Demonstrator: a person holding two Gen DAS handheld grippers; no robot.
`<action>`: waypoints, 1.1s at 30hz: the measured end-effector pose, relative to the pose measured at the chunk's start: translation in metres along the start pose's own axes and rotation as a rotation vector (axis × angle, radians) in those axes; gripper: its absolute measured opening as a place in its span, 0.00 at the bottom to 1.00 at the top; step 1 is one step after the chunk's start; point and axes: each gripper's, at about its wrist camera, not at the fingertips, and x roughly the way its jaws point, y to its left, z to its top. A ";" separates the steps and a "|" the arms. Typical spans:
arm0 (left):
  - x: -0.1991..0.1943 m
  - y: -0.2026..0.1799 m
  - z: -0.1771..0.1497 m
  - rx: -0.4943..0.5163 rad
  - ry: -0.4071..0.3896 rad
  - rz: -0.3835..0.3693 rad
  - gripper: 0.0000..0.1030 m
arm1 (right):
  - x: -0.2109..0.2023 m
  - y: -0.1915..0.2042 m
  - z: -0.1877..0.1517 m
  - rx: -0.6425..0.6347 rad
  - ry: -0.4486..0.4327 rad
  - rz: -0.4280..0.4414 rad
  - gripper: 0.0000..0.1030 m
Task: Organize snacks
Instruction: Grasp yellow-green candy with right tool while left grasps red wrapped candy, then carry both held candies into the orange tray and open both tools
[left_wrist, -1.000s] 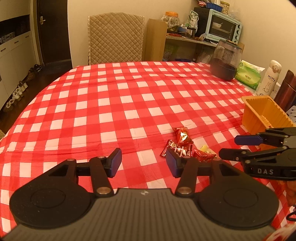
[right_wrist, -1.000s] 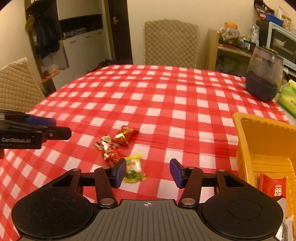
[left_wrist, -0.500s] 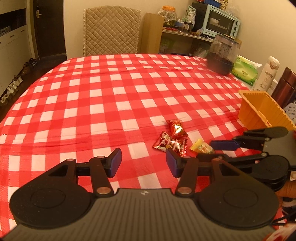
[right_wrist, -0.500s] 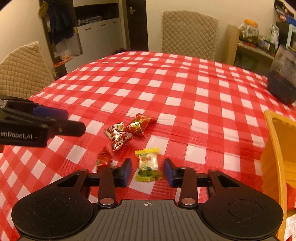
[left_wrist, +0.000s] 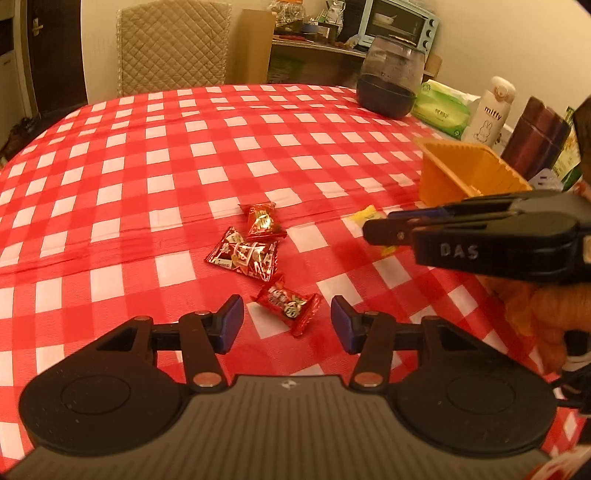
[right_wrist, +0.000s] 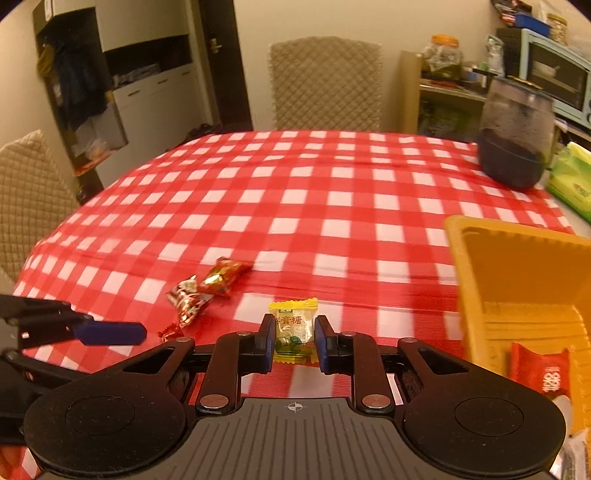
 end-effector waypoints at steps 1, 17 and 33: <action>0.003 -0.001 0.000 0.000 -0.002 0.006 0.47 | -0.002 -0.001 0.000 0.000 0.000 -0.001 0.22; 0.013 -0.007 0.000 -0.013 -0.023 0.032 0.18 | -0.008 -0.001 0.000 0.006 -0.016 0.005 0.22; -0.015 -0.022 0.019 -0.023 -0.082 -0.001 0.16 | -0.049 0.003 0.006 0.002 -0.115 -0.056 0.22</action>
